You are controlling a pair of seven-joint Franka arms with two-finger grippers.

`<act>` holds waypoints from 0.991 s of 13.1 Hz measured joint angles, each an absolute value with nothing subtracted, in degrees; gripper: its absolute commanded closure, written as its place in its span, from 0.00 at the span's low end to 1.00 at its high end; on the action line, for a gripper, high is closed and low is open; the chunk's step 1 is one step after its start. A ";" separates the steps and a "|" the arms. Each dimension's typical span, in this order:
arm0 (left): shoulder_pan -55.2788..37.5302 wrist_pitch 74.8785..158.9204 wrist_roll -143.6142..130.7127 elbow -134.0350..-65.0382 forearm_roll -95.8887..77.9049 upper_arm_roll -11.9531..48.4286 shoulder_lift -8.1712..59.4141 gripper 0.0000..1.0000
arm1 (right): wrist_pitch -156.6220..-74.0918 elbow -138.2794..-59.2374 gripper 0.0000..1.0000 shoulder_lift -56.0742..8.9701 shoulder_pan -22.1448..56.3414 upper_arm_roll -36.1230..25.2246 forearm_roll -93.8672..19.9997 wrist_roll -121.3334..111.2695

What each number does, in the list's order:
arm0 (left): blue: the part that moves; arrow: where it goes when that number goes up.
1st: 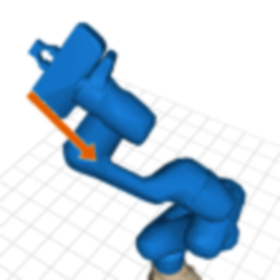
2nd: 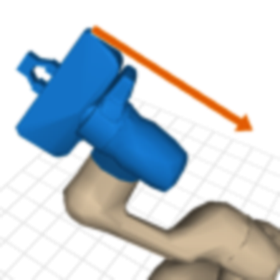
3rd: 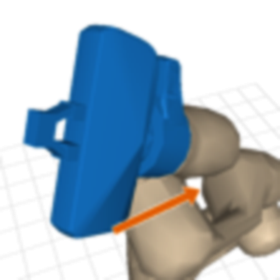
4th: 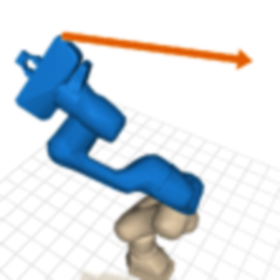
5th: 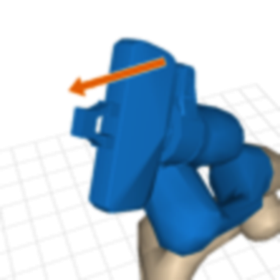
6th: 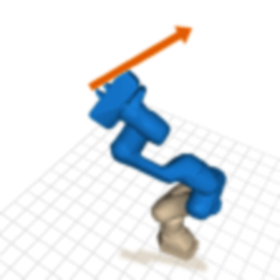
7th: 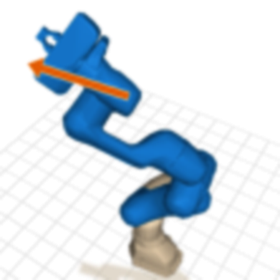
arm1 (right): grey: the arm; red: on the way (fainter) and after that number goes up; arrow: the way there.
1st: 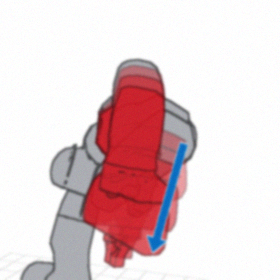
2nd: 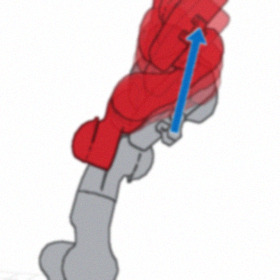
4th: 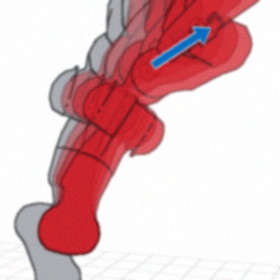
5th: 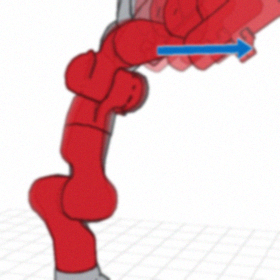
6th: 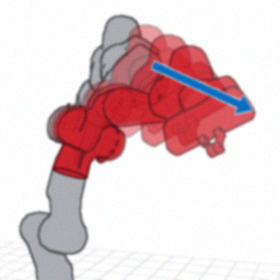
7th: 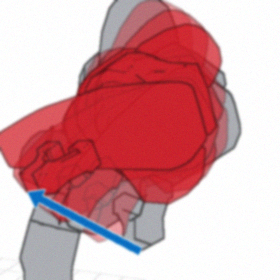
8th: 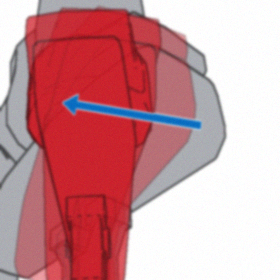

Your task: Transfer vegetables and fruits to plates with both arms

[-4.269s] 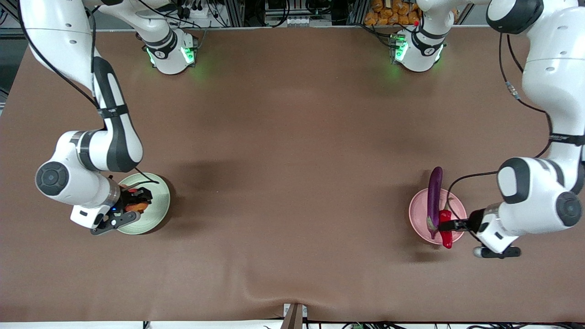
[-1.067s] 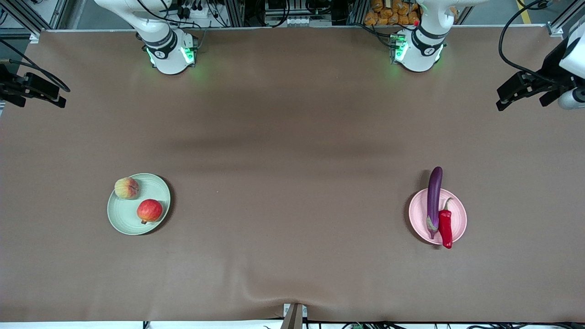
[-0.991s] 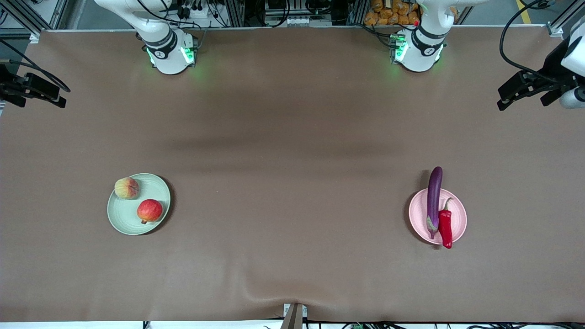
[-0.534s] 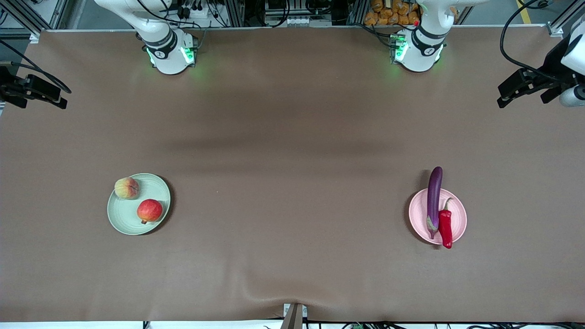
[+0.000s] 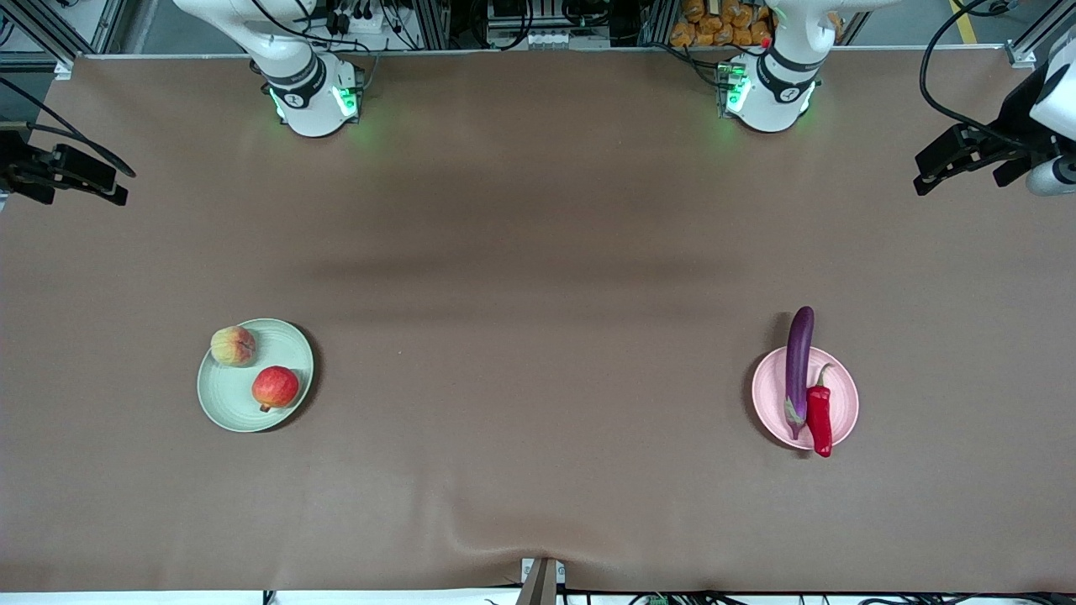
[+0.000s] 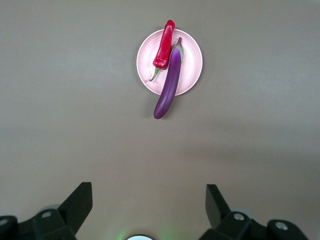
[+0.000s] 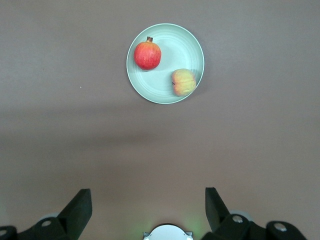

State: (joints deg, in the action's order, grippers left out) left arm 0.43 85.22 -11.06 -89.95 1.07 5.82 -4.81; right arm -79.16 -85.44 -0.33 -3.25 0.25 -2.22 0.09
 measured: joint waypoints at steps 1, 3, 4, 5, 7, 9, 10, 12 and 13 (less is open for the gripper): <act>0.52 85.17 -11.06 -89.92 1.07 5.77 -4.81 0.00 | -79.19 -85.44 0.00 -0.53 -3.25 0.22 -2.22 0.09; 0.68 84.90 -11.06 -89.89 1.07 5.58 -4.81 0.00 | -79.19 -85.44 0.00 -0.63 -3.28 0.12 -2.22 0.09; 0.74 84.81 -11.06 -89.89 1.07 5.55 -4.81 0.00 | -79.19 -85.44 0.00 -0.63 -3.30 0.09 -2.22 0.09; 0.76 84.77 -11.06 -89.89 1.07 5.55 -4.81 0.00 | -79.18 -85.44 0.00 -0.63 -3.32 0.05 -2.22 0.09; 0.76 84.74 -11.06 -89.89 1.07 5.55 -4.81 0.00 | -79.12 -85.50 0.00 -0.65 -3.35 0.00 -2.22 0.09; 0.76 84.73 -11.06 -89.89 1.07 5.55 -4.81 0.00 | -79.10 -85.89 0.00 -0.66 -3.35 0.00 -2.22 0.09; 0.76 84.73 -11.06 -89.89 1.07 5.55 -4.81 0.00 | -79.10 -86.15 0.00 -0.68 -3.35 0.00 -2.22 0.09; 0.76 84.70 -11.06 -89.89 1.07 5.55 -4.81 0.00 | -79.11 -86.30 0.00 -0.82 -3.35 0.01 -2.22 0.09; 0.76 84.69 -11.06 -89.89 1.07 5.55 -4.81 0.00 | -79.13 -86.33 0.00 -0.93 -3.35 0.04 -2.22 0.09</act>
